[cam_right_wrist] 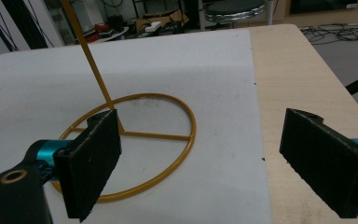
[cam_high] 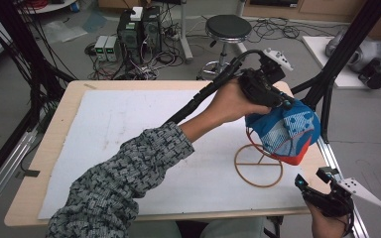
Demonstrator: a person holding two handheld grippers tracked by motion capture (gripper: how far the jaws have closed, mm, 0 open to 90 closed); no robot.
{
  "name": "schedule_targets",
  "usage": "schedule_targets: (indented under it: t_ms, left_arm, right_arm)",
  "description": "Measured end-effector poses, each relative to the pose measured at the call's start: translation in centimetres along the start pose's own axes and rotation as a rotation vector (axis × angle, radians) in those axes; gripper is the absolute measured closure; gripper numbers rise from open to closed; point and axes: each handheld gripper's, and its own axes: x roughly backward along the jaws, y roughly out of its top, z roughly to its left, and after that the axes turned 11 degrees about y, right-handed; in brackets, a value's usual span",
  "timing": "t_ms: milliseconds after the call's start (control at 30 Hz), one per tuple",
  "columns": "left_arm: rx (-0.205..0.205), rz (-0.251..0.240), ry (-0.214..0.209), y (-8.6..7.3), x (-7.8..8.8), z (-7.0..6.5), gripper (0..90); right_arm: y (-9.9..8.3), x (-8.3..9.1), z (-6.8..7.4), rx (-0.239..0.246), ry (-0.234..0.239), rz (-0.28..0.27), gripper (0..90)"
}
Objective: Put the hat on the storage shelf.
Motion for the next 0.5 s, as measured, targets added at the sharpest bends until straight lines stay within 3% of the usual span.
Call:
schedule_targets:
  t_ms: [167, 500]
  left_arm:
    - [0.029, -0.007, -0.007, -1.4, 0.0, 0.7, 89.4]
    - [0.032, -0.043, -0.021, -2.6, -0.1, 0.8, 89.4]
  right_arm:
    - [0.0, 0.0, 0.0, 0.0, -0.002, -0.001, 11.6]
    - [0.0, -0.1, 0.0, -0.005, -0.002, 0.004, 11.6]
